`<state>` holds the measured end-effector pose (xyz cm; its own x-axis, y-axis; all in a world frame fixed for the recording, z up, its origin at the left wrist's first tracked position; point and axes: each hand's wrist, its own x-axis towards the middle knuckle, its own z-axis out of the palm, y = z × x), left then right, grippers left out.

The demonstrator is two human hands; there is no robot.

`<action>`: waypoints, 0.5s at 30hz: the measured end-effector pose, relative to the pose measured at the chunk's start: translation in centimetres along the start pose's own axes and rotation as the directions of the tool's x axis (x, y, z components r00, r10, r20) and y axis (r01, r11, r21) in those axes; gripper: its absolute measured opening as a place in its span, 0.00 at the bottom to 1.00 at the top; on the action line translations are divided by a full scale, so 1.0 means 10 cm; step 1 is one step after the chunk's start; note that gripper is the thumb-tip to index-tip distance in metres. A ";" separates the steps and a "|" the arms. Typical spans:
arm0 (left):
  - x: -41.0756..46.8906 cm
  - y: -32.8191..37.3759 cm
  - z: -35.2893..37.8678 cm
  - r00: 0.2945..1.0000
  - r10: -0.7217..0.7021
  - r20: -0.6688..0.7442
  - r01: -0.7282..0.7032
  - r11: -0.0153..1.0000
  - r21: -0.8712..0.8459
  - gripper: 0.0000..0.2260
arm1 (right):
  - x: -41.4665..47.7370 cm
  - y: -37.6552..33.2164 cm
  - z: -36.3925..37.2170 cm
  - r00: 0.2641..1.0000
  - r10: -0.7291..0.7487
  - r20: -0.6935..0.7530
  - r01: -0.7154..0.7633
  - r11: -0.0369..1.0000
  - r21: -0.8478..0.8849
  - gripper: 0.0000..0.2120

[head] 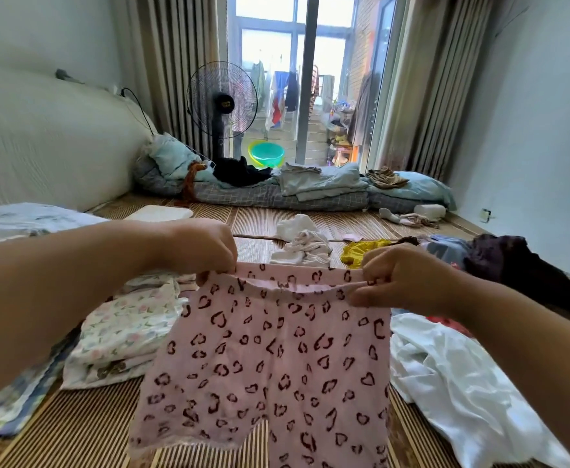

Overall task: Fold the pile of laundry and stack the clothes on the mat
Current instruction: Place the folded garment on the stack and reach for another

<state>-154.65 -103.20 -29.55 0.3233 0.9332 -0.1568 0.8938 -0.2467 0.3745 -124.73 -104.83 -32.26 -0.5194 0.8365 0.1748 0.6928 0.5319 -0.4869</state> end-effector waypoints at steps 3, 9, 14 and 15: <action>-0.07 -0.11 -0.06 0.999 0.049 -0.019 -0.051 0.983 -0.174 0.15 | -0.04 0.07 0.01 0.988 0.058 -0.141 -0.033 0.985 0.169 0.17; -0.11 -0.10 0.05 0.961 0.063 -0.271 -0.205 0.819 -0.536 0.15 | 0.02 0.03 0.01 0.928 0.243 -0.284 -0.016 0.786 0.619 0.07; 0.00 0.02 0.14 0.931 -0.190 -0.313 -0.042 0.795 -0.606 0.06 | 0.11 -0.13 0.06 0.853 0.449 -0.267 -0.171 0.723 0.669 0.06; 0.03 0.06 0.18 0.918 -0.261 -0.297 0.021 0.783 -0.622 0.05 | 0.12 -0.17 0.11 0.825 0.508 -0.248 -0.223 0.695 0.683 0.06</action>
<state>-153.52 -103.54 -30.99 -0.0288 0.9991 0.0297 0.5129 -0.0108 0.8584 -127.06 -104.89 -32.21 0.0476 0.9929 0.1090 0.2559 0.0934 -0.9622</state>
